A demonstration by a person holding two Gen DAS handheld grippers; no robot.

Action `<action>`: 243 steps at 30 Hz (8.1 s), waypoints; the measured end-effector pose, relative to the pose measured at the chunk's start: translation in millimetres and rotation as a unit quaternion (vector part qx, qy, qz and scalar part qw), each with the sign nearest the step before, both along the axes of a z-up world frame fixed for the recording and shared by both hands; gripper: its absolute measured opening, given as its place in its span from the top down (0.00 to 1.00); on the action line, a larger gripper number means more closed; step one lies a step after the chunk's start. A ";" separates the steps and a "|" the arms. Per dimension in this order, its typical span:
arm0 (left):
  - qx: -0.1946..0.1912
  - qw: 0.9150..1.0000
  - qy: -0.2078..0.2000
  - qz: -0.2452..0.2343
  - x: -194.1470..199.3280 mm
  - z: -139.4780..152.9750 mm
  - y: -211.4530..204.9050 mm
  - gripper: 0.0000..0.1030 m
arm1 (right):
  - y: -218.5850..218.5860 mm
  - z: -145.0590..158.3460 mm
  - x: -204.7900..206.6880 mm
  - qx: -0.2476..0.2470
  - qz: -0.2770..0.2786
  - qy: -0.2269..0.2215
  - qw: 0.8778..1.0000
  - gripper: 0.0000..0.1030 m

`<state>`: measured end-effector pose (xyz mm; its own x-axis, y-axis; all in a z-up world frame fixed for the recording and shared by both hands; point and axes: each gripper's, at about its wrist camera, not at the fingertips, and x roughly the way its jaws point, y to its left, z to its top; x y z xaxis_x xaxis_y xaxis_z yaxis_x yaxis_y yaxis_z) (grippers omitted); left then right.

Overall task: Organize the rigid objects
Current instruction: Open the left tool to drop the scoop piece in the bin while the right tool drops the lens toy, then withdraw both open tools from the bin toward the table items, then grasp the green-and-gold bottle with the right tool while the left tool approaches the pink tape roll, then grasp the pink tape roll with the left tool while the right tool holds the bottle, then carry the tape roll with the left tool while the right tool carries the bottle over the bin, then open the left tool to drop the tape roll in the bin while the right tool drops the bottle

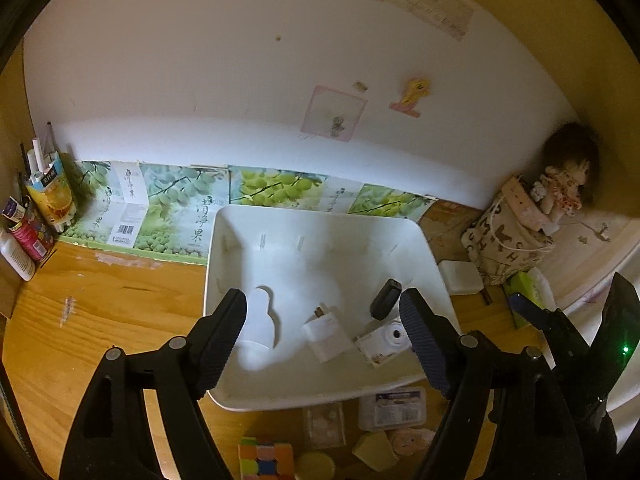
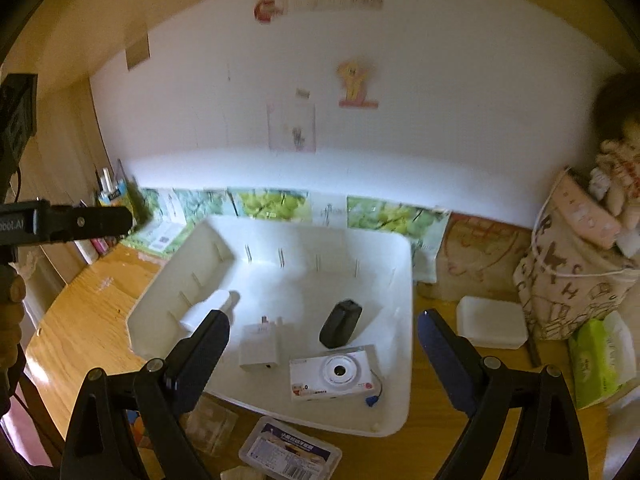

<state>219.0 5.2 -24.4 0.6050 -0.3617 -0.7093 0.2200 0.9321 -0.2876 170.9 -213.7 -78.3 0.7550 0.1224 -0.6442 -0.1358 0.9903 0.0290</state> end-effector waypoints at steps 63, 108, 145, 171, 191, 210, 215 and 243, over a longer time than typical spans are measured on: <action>0.065 0.961 0.266 0.027 -128.8 -127.2 -157.0 0.19 | -139.8 -67.1 -168.1 -0.008 0.010 0.006 1.000 0.07; 0.043 0.873 0.440 0.205 -48.3 -197.4 -170.8 0.17 | -114.7 -147.1 -90.9 -0.017 0.153 0.120 0.981 0.35; 0.007 0.887 0.429 0.169 -73.6 -203.6 -158.4 0.35 | -103.6 -150.5 -86.7 -0.011 0.171 0.145 0.974 0.58; -0.046 0.878 0.434 0.196 -163.2 -211.0 -66.8 0.35 | -62.7 -136.1 -93.5 -0.014 0.208 0.171 0.963 0.58; -0.026 0.930 0.321 0.176 -198.0 -127.8 6.3 0.35 | 1.0 -67.1 -78.7 -0.028 0.256 0.105 0.961 0.58; 0.020 0.977 0.194 0.084 -67.7 -33.4 22.1 0.35 | 49.5 -19.6 -34.3 -0.007 0.175 0.049 0.983 0.58; 0.015 0.986 0.157 0.050 -40.3 -25.3 24.9 0.35 | 54.5 -18.6 -18.0 -0.004 0.144 0.044 0.989 0.58; 0.009 0.999 0.038 -0.014 40.2 -53.9 16.9 0.43 | 37.6 -58.9 38.9 0.024 0.014 0.103 0.994 0.58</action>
